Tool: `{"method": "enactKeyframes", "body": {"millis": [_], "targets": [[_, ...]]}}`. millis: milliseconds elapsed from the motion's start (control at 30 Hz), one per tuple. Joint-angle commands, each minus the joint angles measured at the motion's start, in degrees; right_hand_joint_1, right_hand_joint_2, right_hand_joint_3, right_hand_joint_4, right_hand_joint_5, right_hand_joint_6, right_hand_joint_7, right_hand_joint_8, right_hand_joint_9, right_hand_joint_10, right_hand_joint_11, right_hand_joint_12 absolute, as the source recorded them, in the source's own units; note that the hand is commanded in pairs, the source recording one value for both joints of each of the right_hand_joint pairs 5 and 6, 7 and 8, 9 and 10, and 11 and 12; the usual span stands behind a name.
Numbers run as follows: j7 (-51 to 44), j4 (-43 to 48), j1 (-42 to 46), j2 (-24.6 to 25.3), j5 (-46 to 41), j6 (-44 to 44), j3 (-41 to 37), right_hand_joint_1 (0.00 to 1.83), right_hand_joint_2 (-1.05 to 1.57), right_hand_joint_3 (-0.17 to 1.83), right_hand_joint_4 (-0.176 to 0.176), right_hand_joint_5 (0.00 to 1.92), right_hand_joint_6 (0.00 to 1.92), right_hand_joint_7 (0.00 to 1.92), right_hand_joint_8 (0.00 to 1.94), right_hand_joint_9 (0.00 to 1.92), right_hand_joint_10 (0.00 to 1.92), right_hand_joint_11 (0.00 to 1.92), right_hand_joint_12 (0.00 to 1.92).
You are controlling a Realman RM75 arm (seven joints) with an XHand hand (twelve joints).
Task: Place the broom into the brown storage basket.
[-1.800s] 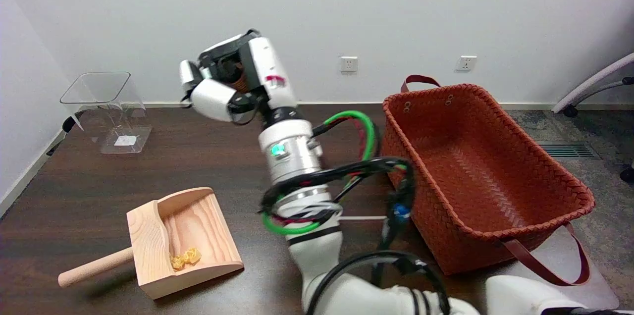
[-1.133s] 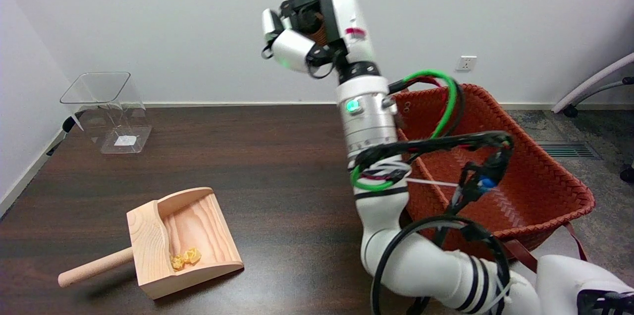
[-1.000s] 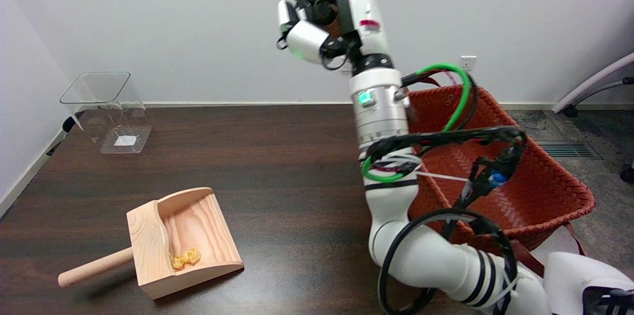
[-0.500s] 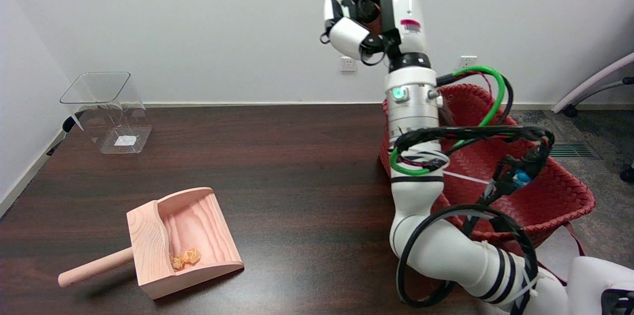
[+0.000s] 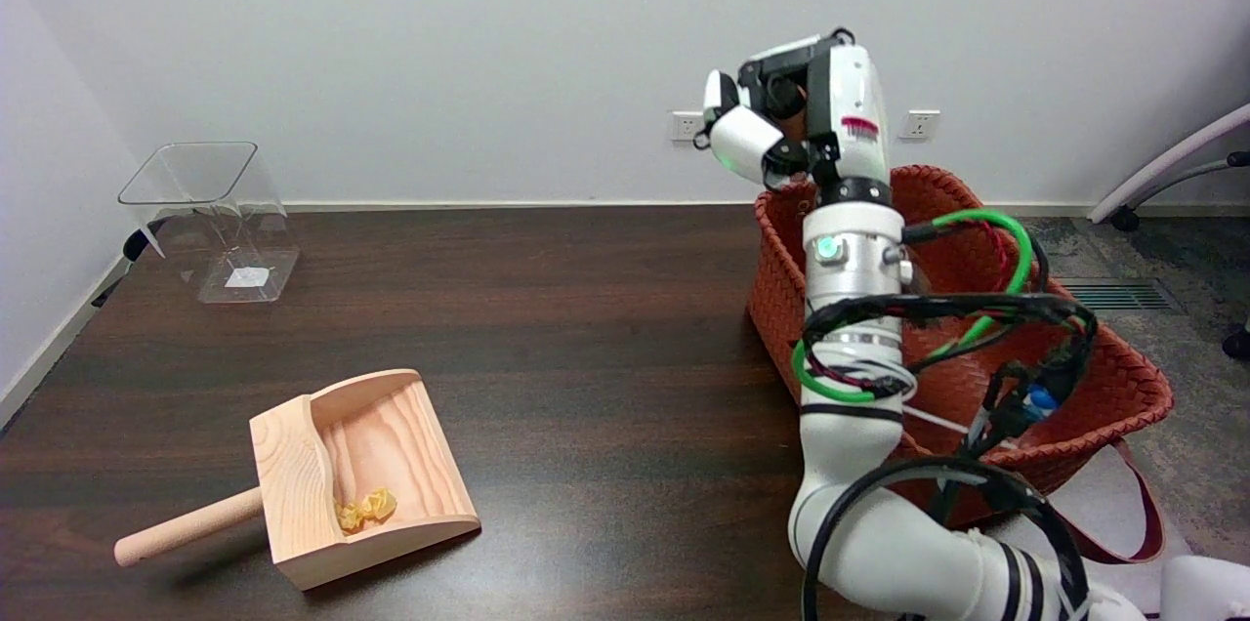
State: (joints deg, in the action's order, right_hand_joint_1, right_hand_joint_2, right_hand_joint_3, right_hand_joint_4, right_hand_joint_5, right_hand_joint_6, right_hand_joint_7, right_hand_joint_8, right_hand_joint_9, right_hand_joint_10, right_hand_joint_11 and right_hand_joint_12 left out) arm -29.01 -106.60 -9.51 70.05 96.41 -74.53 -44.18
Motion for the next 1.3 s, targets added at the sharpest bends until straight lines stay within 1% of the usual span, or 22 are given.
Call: {"method": "enactKeyframes", "body": {"millis": [33, 100, 233, 467, 667, 900, 1100, 1300], "targets": [[0.86, 1.13, 5.51, -0.46, 6.09, -10.19, 2.15, 1.21, 1.57, 0.92, 0.000, 1.92, 1.92, 1.92, 1.92, 1.92, 1.92, 1.92, 1.92], [2.84, 1.85, 5.59, -0.78, 5.43, -11.43, 2.15, 1.21, 1.57, 0.91, 0.000, 1.92, 1.92, 1.92, 1.92, 1.92, 1.92, 1.92, 1.92], [10.22, 3.87, 5.81, -1.32, 2.36, -13.45, 1.95, 1.21, 1.57, 0.86, 0.000, 1.92, 1.92, 1.92, 1.92, 1.92, 1.92, 1.92, 1.92], [15.08, 8.11, 6.06, -2.60, 0.20, -15.24, 2.24, 1.21, 1.57, 0.85, 0.000, 1.92, 1.92, 1.92, 1.92, 1.92, 1.92, 1.92, 1.92], [25.20, 13.89, 5.88, -2.74, -0.57, -17.64, 1.60, 1.20, 1.57, 0.83, 0.000, 1.92, 1.92, 1.92, 1.92, 1.92, 1.92, 1.92, 1.92], [27.51, 15.86, 6.00, -2.82, -2.40, -17.82, 1.57, 1.21, 1.57, 0.81, 0.000, 1.92, 1.92, 1.92, 1.92, 1.92, 1.92, 1.92, 1.92], [35.26, 18.32, 6.12, -3.38, -5.44, -17.55, 1.44, 1.21, 1.57, 0.77, 0.000, 1.92, 1.92, 1.92, 1.92, 1.92, 1.92, 1.92, 1.92], [40.78, 20.45, 6.10, -3.94, -8.37, -17.15, 1.94, 1.21, 1.57, 0.76, 0.000, 1.92, 1.92, 1.92, 1.92, 1.92, 1.92, 1.92, 1.92]]}}
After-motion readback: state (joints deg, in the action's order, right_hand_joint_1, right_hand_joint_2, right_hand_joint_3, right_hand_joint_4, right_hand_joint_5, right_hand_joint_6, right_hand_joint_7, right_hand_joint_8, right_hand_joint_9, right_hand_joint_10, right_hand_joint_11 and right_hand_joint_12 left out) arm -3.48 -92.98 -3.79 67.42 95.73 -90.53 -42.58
